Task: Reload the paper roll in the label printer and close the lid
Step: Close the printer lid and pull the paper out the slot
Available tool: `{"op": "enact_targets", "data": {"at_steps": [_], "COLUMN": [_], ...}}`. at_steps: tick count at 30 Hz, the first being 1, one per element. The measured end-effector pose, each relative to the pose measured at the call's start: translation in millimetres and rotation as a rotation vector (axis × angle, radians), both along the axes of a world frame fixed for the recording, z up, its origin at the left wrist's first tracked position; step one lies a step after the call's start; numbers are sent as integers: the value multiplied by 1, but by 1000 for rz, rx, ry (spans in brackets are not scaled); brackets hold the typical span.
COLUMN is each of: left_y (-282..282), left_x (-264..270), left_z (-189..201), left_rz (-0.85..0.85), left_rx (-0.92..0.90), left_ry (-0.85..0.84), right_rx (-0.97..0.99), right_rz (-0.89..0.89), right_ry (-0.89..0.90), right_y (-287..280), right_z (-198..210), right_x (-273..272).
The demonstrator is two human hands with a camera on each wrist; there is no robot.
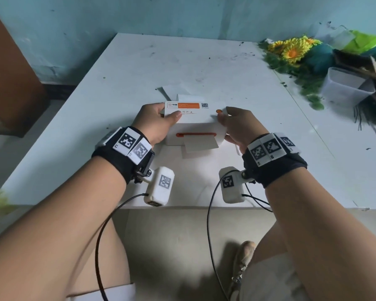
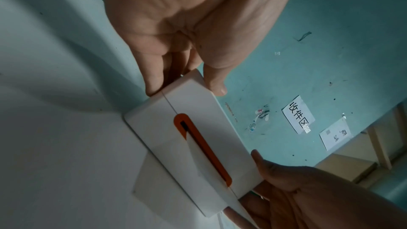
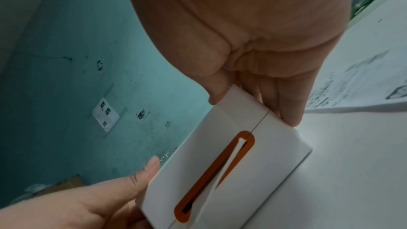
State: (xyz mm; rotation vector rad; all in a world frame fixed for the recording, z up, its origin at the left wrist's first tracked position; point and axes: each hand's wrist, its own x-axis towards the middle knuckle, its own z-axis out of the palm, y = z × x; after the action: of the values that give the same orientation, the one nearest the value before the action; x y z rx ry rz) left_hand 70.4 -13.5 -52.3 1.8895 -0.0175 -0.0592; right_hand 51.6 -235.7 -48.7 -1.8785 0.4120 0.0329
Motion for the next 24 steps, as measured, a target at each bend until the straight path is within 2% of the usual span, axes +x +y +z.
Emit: {"op": "enact_targets", "data": {"at_steps": [5,9,17,21,24], "left_y": [7,7,4,1,-6], "left_x": [5,9,7,0,-9], "left_z": [-2,-4,-1,3,14], "left_rz": [6,32,64,103,117], "left_rx": [-105,-119,-244,-203,-86], "left_ry": [121,120,198,221,180], "right_rx": [108,160,155,205,194], "right_rz": [-37,-58,-102,-91,-81], "right_ry": [33,20,2,57,106], "right_y": [-2,-3,-4,-2,-1], "right_z": [-2,-5,-9,1,16], "right_x": [4,9,6,-2,-7]}}
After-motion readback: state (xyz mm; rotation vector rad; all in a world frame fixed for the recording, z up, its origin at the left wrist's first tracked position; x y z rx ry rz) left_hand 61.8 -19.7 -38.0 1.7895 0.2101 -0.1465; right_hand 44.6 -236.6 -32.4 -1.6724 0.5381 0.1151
